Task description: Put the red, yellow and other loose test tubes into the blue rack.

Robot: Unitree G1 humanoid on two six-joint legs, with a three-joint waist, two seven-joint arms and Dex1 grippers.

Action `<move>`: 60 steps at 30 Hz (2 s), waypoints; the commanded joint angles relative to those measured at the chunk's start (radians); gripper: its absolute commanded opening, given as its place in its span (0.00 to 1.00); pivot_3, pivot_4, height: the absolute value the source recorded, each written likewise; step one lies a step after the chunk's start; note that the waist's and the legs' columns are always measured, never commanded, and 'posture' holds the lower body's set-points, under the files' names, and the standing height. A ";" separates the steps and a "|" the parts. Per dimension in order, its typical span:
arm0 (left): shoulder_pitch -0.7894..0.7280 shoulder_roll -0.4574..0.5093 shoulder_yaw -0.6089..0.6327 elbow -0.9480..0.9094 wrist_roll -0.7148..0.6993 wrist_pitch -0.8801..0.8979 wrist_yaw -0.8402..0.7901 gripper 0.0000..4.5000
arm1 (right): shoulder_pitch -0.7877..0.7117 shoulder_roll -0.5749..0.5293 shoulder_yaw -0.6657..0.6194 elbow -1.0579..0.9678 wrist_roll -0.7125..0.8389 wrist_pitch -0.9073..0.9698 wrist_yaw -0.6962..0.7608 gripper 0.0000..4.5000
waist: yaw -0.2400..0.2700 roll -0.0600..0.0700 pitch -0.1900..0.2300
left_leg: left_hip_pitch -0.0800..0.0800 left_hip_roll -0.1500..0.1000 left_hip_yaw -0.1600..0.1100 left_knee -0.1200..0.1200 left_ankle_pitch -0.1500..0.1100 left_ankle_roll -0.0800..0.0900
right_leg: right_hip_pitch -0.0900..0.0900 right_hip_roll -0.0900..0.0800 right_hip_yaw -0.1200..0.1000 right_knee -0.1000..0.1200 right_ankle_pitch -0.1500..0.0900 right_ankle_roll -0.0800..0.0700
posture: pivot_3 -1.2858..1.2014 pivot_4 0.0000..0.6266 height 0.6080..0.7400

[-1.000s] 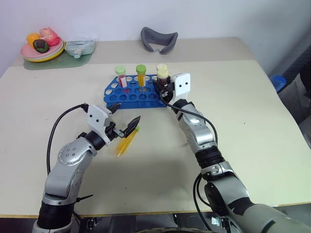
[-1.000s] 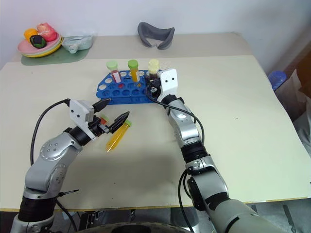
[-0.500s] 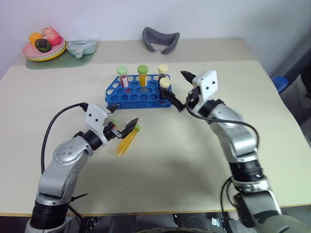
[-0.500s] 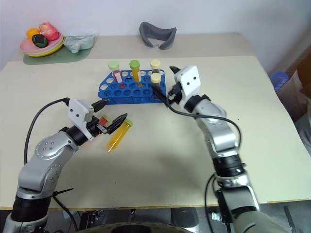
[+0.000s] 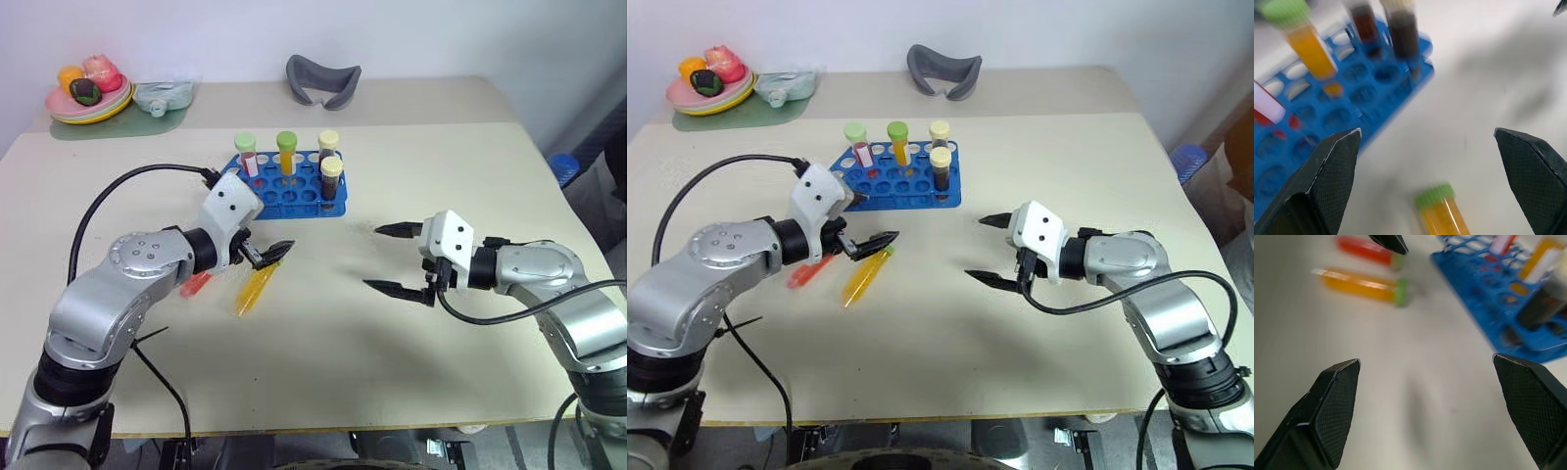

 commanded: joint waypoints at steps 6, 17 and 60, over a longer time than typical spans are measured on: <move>-0.218 0.017 -0.110 0.163 -0.254 0.318 0.143 1.00 | 0.013 -0.007 -0.020 -0.054 0.026 -0.010 0.031 0.98 | -0.003 0.000 0.000 | 0.000 0.000 -0.001 0.003 -0.002 0.003 | 0.003 0.000 0.000 -0.001 0.000 0.001 | 0.52 0.24 1.00; -0.202 0.009 -0.173 0.275 -0.585 0.318 0.503 1.00 | 0.045 0.003 -0.019 -0.126 0.070 0.024 0.033 0.98 | 0.012 0.000 0.000 | -0.001 0.000 -0.001 0.011 -0.004 0.006 | 0.004 -0.001 0.000 0.000 0.000 0.001 | 0.52 0.24 1.00; -0.282 -0.147 -0.167 0.575 -0.896 0.318 1.123 0.50 | 0.071 0.032 0.008 -0.171 0.066 0.030 -0.007 1.00 | 0.022 0.000 -0.001 | -0.001 -0.001 -0.001 0.013 -0.004 0.006 | 0.005 -0.002 0.000 0.001 0.000 0.001 | 0.52 0.24 1.00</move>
